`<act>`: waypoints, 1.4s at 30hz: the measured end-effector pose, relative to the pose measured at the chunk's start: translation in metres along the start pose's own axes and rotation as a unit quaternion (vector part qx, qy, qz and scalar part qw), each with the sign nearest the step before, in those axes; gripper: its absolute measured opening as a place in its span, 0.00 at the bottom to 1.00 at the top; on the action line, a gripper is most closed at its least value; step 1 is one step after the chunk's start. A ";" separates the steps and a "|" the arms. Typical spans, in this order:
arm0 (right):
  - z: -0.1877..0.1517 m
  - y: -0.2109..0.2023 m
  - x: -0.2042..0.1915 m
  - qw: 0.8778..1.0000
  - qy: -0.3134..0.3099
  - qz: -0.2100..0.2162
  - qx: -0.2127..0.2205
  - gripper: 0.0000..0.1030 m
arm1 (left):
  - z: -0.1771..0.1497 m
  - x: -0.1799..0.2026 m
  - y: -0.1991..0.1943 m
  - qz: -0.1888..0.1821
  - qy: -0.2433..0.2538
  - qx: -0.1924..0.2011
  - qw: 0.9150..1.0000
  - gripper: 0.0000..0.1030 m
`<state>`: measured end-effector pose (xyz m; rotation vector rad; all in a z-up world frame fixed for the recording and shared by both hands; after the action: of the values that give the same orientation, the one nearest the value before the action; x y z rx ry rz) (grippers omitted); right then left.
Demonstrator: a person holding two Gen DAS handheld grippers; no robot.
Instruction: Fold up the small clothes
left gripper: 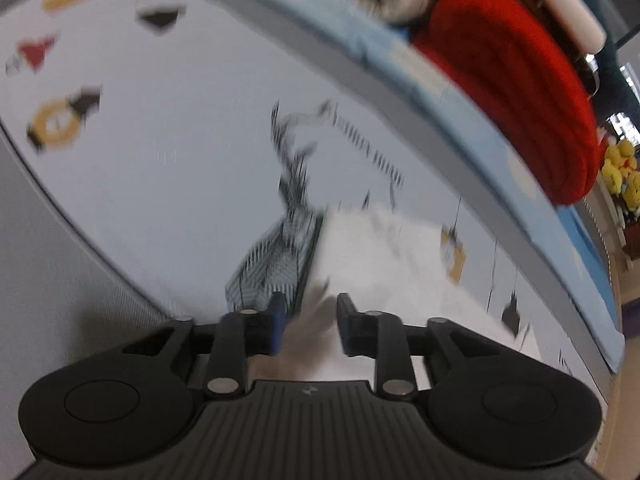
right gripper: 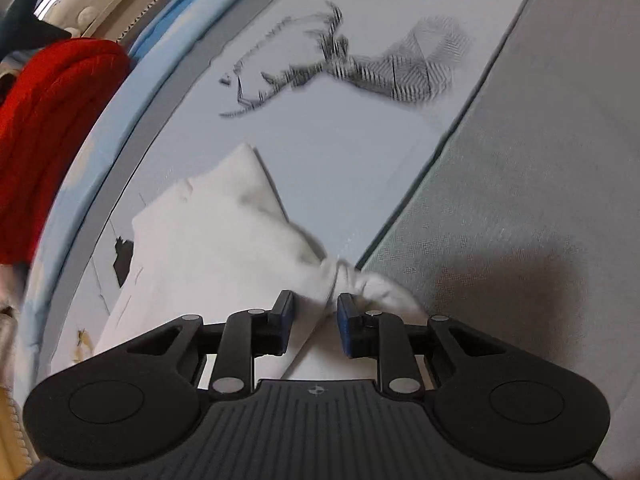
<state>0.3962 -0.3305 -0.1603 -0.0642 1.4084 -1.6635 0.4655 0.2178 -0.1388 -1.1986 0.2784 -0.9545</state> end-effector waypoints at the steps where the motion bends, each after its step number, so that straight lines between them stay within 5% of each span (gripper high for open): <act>1: 0.007 -0.010 -0.006 0.999 -0.028 -0.016 0.029 0.24 | 0.003 0.001 0.000 -0.001 0.003 0.006 1.000 0.36; 5: 0.026 -0.032 -0.028 0.993 -0.071 0.020 0.088 0.24 | 0.002 0.004 0.012 -0.008 0.005 -0.017 1.000 0.38; 11: 0.005 -0.007 -0.052 0.991 -0.090 0.102 0.007 0.26 | -0.001 0.010 0.025 -0.035 0.008 -0.038 0.999 0.38; 18: -0.012 0.032 -0.035 0.993 -0.075 0.059 -0.069 0.26 | -0.008 0.033 0.030 -0.048 0.096 -0.054 0.993 0.38; 26: -0.017 0.031 -0.035 0.993 -0.074 0.056 -0.073 0.26 | -0.013 0.038 0.033 -0.054 0.141 -0.053 0.987 0.41; 28: -0.018 0.031 -0.036 0.993 -0.072 0.057 -0.074 0.26 | 0.001 0.046 0.011 -0.108 0.114 -0.012 0.987 0.38; 31: -0.019 0.034 -0.038 0.993 -0.071 0.057 -0.074 0.26 | 0.023 0.055 -0.025 -0.207 0.060 0.028 0.976 0.38; 34: -0.018 0.033 -0.037 0.993 -0.069 0.059 -0.075 0.26 | 0.024 0.045 -0.020 -0.155 0.071 0.042 0.985 0.40; 41: -0.016 0.032 -0.034 0.993 -0.064 0.065 -0.079 0.26 | 0.000 0.020 0.025 -0.053 0.086 -0.035 0.994 0.42; 42: -0.016 0.032 -0.034 0.993 -0.065 0.064 -0.079 0.26 | -0.003 0.018 0.029 -0.038 0.098 -0.038 0.994 0.34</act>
<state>0.4257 -0.2935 -0.1747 -0.1650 1.4135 -1.4158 0.4883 0.2038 -0.1603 -1.1919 0.4312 -1.1395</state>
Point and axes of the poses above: each gripper's, at about its wrist camera, not at the fingertips, and y roughly the way its jaws point, x to its right, z to its top, the point moved 10 cm from there along y, roughly the way its jaws point, and after that the axes turned 7 degrees about z, right-handed, at the moved point
